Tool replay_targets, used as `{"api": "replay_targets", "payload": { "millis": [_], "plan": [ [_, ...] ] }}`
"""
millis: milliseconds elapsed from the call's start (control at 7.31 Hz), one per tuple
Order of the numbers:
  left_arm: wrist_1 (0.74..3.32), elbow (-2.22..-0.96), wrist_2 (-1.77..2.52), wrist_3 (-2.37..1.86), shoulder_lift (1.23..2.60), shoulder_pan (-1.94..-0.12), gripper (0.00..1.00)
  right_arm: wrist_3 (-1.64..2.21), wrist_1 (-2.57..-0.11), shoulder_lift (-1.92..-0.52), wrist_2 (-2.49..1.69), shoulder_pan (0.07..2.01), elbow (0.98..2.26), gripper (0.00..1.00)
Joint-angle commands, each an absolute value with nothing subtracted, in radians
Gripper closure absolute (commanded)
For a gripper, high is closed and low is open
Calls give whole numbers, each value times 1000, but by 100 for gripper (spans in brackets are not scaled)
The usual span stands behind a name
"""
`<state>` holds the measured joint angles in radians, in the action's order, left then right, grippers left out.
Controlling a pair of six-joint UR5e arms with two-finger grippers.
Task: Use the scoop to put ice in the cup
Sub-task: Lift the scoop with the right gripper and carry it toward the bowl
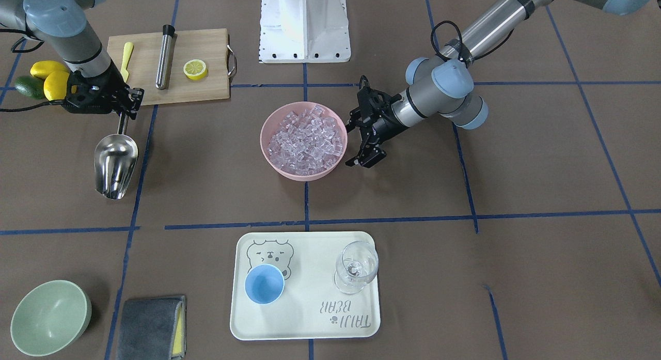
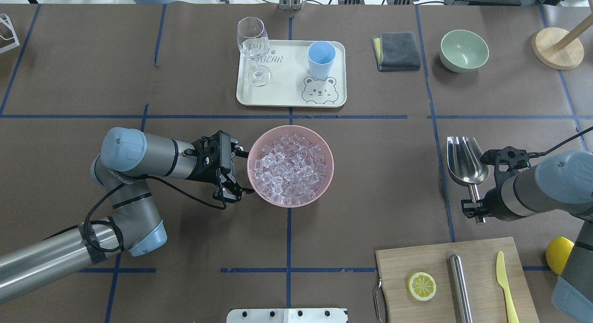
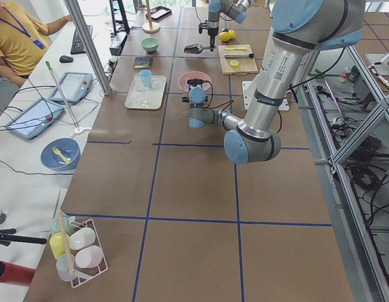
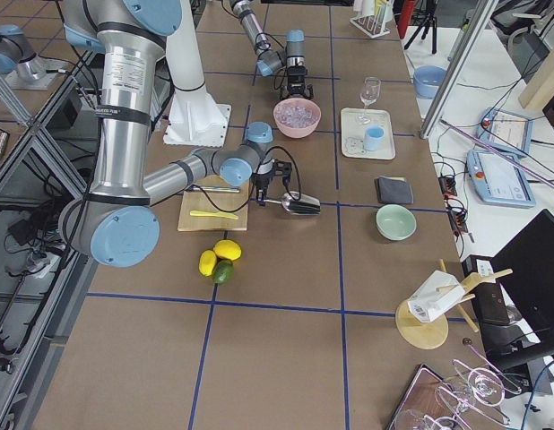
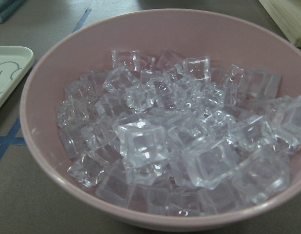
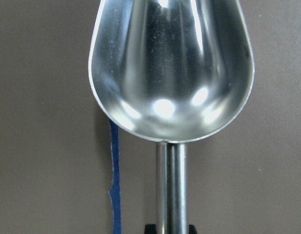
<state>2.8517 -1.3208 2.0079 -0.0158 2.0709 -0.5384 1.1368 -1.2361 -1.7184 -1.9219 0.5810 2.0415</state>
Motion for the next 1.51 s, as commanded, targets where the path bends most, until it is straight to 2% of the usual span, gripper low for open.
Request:
{"api": "replay_targets", "payload": {
  "millis": [0,548,958,1095,1232,1369],
  "plan": [
    [2852,-1319,2008,-15,2071,-538,0,981,-1241,-1720,-1925,623,2086,100],
    [2852,-1321,2006,-15,2069,-538,0,838,-1243,-1658,-1936,614,2111,100],
    [2852,-1321,2008,-15,2072,-538,0,272,-1246,-1660,-1902,626,2134,100],
    [2852,-1321,2008,-15,2072,-538,0,127,-1284,-1660,-1902,652,2150,100],
    [2852,-1321,2008,-17,2072,-537,0,42,-1419,-1657,-1902,660,2211,100],
    [2852,-1321,2008,-15,2072,-538,0,-19,-1586,-1596,-1899,660,2264,100]
  ]
}}
